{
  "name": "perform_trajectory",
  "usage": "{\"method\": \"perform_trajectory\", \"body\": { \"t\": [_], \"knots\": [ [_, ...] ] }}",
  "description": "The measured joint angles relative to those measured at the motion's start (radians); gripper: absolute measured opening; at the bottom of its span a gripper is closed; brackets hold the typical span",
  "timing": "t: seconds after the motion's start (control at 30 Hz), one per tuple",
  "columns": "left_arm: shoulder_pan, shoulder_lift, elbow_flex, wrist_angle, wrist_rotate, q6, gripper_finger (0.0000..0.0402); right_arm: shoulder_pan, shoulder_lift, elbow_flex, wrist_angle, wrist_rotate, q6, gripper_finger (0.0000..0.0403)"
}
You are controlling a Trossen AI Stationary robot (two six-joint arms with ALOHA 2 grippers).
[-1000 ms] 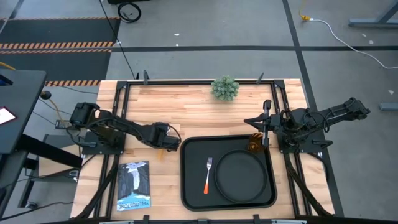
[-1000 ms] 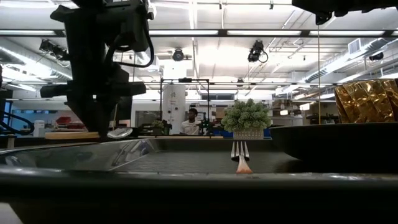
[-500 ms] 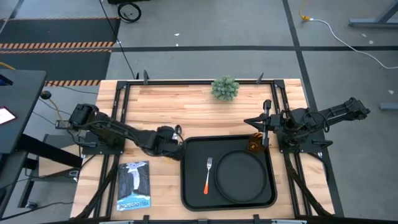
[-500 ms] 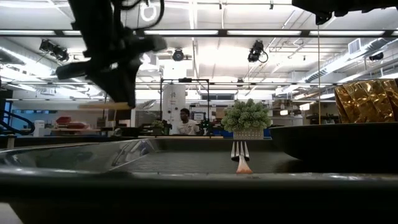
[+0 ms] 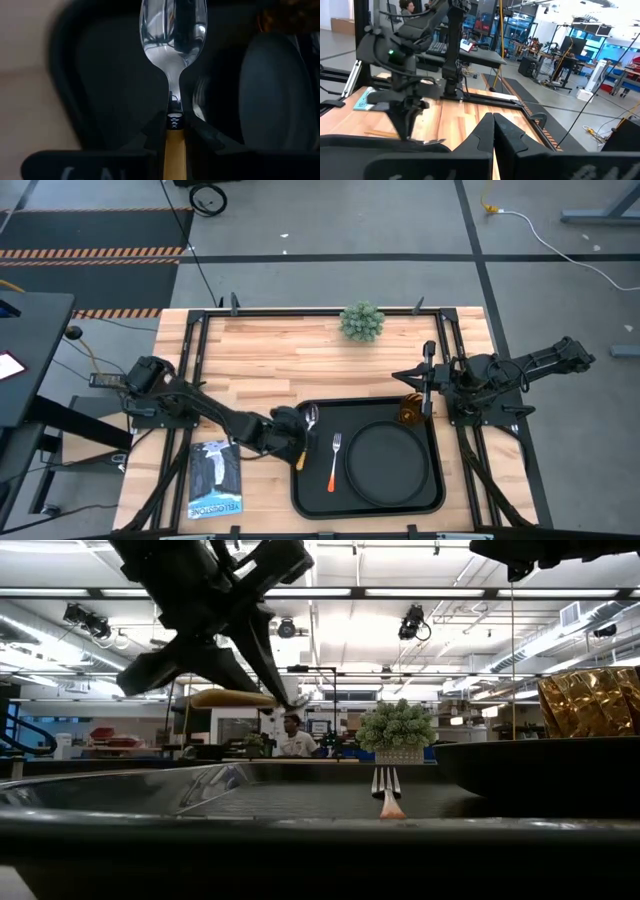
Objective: Pick and place plate/cup/fork/spoon on tray
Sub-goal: Put the yellow spoon on the black serving tray to the left of the orange fork
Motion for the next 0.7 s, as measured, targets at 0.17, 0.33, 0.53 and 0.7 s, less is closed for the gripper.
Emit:
{"method": "perform_trajectory", "body": {
  "t": [0.17, 0.33, 0.53, 0.7],
  "knots": [
    [-0.025, 0.072, 0.075, 0.011, 0.011, -0.025, 0.0062, 0.0, 0.0, 0.0, -0.006, 0.0, 0.002, 0.0007],
    [-0.028, 0.158, 0.206, -0.091, 0.054, -0.027, 0.0062, 0.0, 0.0, 0.0, -0.004, -0.001, 0.002, 0.0007],
    [-0.035, 0.251, 0.341, -0.251, 0.111, -0.09, 0.0062, 0.0, 0.0, 0.0, -0.007, -0.002, 0.002, 0.0007],
    [-0.049, 0.304, 0.408, -0.287, 0.148, -0.161, 0.0062, 0.0, 0.0, 0.0, -0.008, -0.003, -0.003, 0.0007]
  ]
}}
